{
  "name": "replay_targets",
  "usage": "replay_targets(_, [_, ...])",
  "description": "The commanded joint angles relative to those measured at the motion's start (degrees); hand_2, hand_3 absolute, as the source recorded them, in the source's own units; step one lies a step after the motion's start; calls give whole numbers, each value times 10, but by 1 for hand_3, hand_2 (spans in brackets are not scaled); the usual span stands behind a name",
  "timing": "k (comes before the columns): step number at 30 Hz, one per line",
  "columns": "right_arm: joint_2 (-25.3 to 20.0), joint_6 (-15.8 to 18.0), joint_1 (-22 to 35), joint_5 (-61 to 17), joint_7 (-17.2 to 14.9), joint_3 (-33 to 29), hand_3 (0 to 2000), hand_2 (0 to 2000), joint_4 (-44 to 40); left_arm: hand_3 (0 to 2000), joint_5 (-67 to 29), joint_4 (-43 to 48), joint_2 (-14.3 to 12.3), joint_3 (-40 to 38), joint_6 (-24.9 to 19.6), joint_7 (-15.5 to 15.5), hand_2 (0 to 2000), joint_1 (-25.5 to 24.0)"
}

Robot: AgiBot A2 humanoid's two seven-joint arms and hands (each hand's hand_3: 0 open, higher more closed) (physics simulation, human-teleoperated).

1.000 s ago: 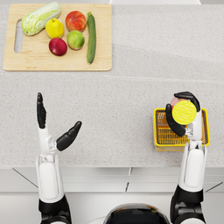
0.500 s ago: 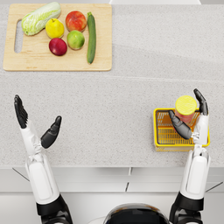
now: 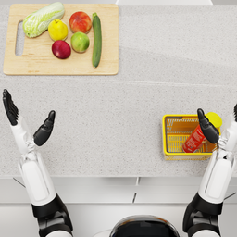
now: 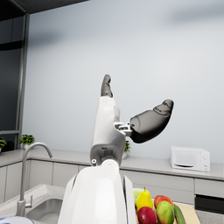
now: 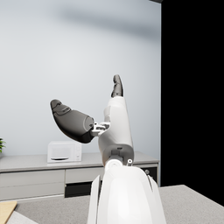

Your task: Pick up the red potato chip and place it into the yellow basket

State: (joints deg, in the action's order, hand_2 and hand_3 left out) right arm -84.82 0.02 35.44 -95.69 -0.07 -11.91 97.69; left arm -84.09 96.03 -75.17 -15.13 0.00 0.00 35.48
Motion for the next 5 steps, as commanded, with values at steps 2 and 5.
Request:
replay_targets(2, [0, 0, 0, 0, 0, -1, 0, 0, -1, 0, 0, -2, 0, -1, 0, 0, 0, 0])
replay_targets(5, [0, 0, -1, 0, 1, -2, 0, 0, -1, 0, 0, -3, 0, -1, 0, 0, 0, 0])
